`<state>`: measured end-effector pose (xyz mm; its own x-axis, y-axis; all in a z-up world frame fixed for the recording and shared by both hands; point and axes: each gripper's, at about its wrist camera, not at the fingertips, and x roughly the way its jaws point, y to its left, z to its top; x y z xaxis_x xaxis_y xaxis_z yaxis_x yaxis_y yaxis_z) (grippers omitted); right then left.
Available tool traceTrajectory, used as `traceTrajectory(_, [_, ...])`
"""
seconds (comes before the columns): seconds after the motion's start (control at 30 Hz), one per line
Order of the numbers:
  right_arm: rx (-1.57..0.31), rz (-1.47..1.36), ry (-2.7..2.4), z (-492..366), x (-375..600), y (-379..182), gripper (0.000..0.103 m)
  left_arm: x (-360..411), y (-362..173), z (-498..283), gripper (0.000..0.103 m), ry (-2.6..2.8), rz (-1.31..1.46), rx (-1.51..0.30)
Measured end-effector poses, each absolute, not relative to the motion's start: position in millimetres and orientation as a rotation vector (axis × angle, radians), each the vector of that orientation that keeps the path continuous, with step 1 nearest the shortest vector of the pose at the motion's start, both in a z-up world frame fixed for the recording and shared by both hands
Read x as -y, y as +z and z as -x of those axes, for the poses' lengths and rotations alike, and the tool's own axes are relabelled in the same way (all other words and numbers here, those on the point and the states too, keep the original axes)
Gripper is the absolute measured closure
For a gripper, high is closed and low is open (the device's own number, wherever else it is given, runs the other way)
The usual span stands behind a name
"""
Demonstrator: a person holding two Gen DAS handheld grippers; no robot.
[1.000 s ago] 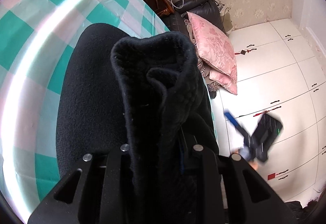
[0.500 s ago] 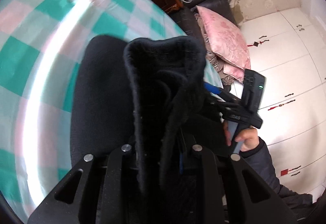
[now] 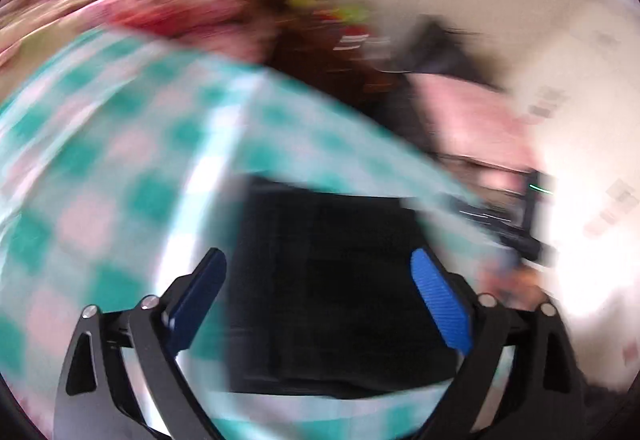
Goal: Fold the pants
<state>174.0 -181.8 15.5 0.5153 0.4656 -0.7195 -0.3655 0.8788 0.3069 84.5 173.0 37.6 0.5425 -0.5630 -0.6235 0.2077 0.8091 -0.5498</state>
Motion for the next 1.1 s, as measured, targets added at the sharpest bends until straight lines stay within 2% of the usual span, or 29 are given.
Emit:
traceTrajectory(0.07, [-0.942,-0.065,0.5,-180,181,9,0.014,-121,43,-87,0.003,-0.573,0.315,-0.892])
traceTrajectory(0.17, [-0.986,0.009,0.522,-183,172,-3,0.014,-82,21,-120,0.004,-0.622,0.293,-0.975])
traceTrajectory(0.27, [-1.018,0.038,0.526,-185,167,-15,0.014,-72,-17,-170,0.004,-0.612,0.318,-1.138])
traceTrajectory(0.37, [-1.097,0.066,0.426,-201,171,-43,0.013,-85,-42,-194,0.006,-0.618,0.38,-1.206])
traceTrajectory(0.4, [-1.124,0.027,0.411,-207,178,-52,0.011,-94,-46,-196,0.007,-0.638,0.43,-1.195])
traceTrajectory(0.47, [-1.172,-0.068,0.407,-215,189,-67,0.006,-112,-51,-199,0.023,-0.652,0.505,-1.169])
traceTrajectory(0.53, [-1.151,-0.07,0.408,-213,189,-71,0.005,-123,-56,-195,0.032,-0.665,0.556,-1.143])
traceTrajectory(0.6, [-1.136,-0.061,0.407,-211,188,-66,0.006,-132,-59,-189,0.033,-0.696,0.606,-1.103])
traceTrajectory(0.7, [-1.063,-0.032,0.365,-195,192,-40,0.006,-138,-42,-174,0.028,-0.666,0.604,-1.057])
traceTrajectory(0.77, [-0.97,-0.032,0.407,-163,194,-12,0.006,-139,-22,-150,0.006,-0.612,0.532,-1.0])
traceTrajectory(0.8, [-0.936,-0.032,0.44,-148,192,-1,0.005,-138,-13,-136,0.004,-0.593,0.481,-0.971])
traceTrajectory(0.97, [-0.832,0.101,0.603,-55,161,15,0.005,-131,-5,-70,0.003,-0.598,0.356,-0.951])
traceTrajectory(1.1, [-0.846,0.267,0.646,-8,120,-18,0.005,-123,-23,-49,0.003,-0.529,0.237,-0.911])
